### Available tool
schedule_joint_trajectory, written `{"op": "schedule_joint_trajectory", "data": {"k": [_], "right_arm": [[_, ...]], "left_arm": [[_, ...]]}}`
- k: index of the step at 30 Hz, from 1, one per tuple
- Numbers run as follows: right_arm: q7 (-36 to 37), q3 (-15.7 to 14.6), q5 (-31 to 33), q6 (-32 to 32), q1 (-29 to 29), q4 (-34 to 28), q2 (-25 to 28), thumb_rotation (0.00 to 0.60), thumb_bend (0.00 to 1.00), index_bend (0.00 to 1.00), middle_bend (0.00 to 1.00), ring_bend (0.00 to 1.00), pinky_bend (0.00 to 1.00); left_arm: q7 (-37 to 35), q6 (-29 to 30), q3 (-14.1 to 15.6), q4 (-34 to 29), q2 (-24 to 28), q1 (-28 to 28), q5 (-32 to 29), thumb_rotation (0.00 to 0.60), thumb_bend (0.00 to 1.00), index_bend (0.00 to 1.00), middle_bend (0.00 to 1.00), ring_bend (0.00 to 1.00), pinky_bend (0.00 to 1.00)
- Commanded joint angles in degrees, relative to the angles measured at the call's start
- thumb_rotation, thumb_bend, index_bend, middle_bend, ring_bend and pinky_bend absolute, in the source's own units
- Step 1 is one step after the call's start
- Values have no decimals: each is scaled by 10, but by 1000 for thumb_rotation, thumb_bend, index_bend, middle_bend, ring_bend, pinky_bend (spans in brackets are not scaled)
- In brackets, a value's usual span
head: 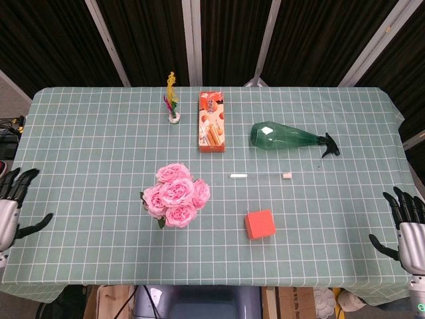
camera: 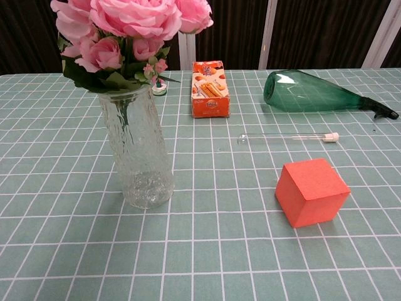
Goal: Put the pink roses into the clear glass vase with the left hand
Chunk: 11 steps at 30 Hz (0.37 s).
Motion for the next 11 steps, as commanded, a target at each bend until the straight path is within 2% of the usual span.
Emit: {"op": "schedule_joint_trajectory", "data": {"k": [1,6,11], "right_arm": [[-1,-1,-1,2,0,4,0,600,231,131,26,16,0],[-4,1,3,4,-1,5,-1,600,231,124,26,16,0],[-8,0,0,-1,3,5,-1,600,232,123,26,15,0]], "left_arm": [[-5,7,12,5,13,32,-17,600,281,112,98,0,55],[-22,12,10,12,9,33,11,600,282,112,96,0,55],[-60,39,1,54,-9,34,53,600,282,113,96,0,55]]}}
